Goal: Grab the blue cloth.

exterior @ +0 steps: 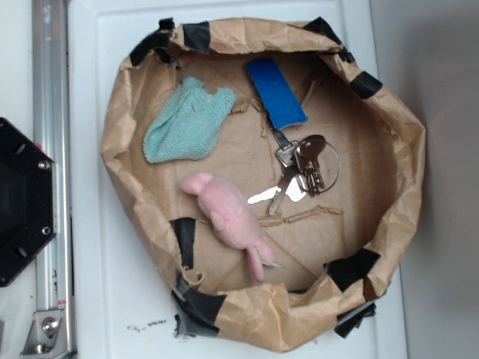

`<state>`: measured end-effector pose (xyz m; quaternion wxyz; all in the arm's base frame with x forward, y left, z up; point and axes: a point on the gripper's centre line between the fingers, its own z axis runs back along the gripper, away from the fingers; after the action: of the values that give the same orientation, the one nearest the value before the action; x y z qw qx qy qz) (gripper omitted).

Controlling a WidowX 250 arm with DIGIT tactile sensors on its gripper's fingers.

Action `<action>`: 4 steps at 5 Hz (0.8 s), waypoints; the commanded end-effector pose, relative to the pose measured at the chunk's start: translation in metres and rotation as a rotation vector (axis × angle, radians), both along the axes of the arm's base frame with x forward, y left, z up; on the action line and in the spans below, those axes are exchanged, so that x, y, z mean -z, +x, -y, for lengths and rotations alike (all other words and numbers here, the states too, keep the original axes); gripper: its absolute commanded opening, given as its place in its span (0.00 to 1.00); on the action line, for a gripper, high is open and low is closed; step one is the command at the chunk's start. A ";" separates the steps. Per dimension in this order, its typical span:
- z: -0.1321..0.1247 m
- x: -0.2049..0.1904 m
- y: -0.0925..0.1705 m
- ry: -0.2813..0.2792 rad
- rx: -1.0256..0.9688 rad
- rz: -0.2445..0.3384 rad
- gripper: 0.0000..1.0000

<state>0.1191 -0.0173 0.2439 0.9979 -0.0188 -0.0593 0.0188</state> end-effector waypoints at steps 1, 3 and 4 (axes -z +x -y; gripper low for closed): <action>0.000 0.000 0.000 0.000 0.000 0.000 1.00; -0.028 0.036 0.067 0.022 -0.219 0.084 1.00; -0.026 0.063 0.098 0.029 -0.301 0.099 1.00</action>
<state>0.2157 0.0093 0.1706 0.9813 0.0052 -0.0901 0.1698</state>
